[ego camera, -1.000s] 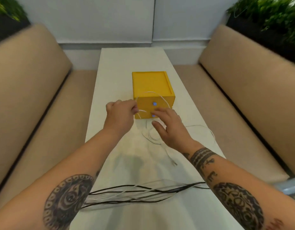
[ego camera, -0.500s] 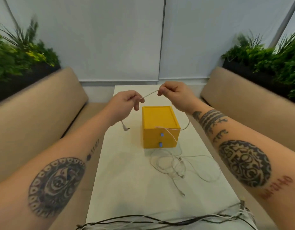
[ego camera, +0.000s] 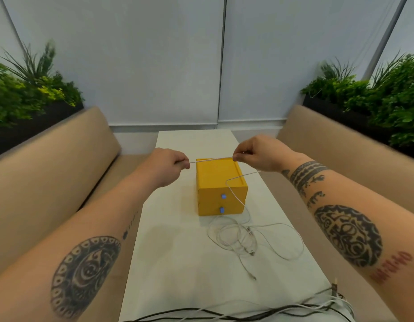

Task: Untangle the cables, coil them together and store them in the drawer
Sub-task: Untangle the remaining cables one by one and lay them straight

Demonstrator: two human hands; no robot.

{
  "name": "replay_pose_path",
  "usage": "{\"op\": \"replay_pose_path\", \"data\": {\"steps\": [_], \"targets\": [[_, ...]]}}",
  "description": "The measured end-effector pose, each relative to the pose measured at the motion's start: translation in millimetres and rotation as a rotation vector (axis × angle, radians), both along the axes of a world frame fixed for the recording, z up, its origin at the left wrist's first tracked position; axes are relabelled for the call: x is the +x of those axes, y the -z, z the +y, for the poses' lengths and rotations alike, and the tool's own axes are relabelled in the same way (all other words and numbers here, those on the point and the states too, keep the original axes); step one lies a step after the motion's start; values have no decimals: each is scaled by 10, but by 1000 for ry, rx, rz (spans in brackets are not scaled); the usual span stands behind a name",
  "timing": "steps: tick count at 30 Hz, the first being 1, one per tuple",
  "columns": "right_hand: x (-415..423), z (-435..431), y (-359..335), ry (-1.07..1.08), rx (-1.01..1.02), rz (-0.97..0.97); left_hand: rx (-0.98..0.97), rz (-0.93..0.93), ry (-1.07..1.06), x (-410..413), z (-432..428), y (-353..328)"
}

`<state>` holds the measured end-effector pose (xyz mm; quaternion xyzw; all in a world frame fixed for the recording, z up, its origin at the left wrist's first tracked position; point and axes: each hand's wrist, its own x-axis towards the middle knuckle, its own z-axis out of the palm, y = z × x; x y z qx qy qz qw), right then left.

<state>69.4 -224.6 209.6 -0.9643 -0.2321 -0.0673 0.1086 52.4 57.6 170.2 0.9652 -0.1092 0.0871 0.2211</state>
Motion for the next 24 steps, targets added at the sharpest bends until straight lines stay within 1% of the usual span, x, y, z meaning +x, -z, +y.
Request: {"op": "replay_pose_path", "data": {"steps": [2, 6, 8, 11, 15, 18, 20, 22, 24], "targets": [[-5, -84, -34, 40, 14, -2, 25, -65, -11, 12, 16, -72], [-11, -335, -81, 97, 65, -31, -20, -119, -79, 16, 186, -132], [-5, -389, -117, 105, 87, -70, -30, -112, -121, 3, 238, -134], [-18, -323, -194, 107, 138, -113, -46, -39, -141, -22, 176, -150], [-78, -177, -323, 66, 188, -161, -261, 82, -95, -123, -26, -202], [-139, -56, -387, 15, 172, -187, -305, 123, -3, -225, -231, -320], [-175, 24, -414, -15, 176, -202, -330, 183, 46, -265, -369, -409], [-202, 109, -443, -44, 168, -211, -483, 273, 110, -266, -483, -484], [-231, 193, -483, -81, 126, -246, -727, 395, 195, -251, -549, -555]]}}
